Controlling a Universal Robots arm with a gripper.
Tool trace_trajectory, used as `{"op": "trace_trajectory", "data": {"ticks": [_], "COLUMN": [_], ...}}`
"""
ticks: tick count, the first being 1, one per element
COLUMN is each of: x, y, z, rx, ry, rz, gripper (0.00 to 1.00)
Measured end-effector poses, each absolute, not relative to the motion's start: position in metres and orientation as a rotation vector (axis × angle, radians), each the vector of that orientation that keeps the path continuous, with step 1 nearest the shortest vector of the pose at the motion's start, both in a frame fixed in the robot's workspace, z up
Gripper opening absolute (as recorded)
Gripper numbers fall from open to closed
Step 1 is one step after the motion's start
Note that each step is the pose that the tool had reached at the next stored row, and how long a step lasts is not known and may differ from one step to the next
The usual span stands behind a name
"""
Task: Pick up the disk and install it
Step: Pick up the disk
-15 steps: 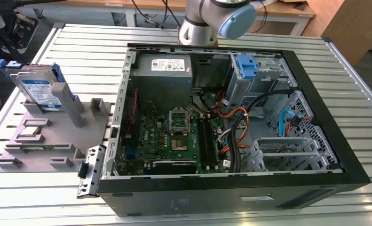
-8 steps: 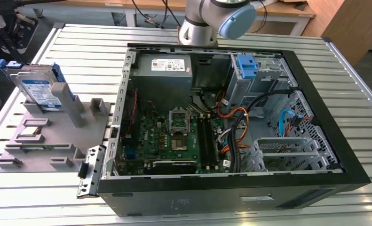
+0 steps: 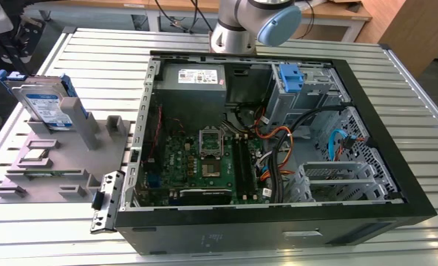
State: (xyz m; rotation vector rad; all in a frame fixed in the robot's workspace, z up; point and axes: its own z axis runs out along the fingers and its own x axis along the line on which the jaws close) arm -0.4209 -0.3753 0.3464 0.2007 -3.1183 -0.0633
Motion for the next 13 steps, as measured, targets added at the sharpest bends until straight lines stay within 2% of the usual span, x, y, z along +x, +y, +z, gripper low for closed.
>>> {"op": "trace_trajectory", "data": {"ticks": [13], "x": [-0.4209], "y": [-0.3753], "z": [0.3463], "rx": [0.333], "ry": [-3.105], "rz": [-0.062], "gripper": [0.11]}}
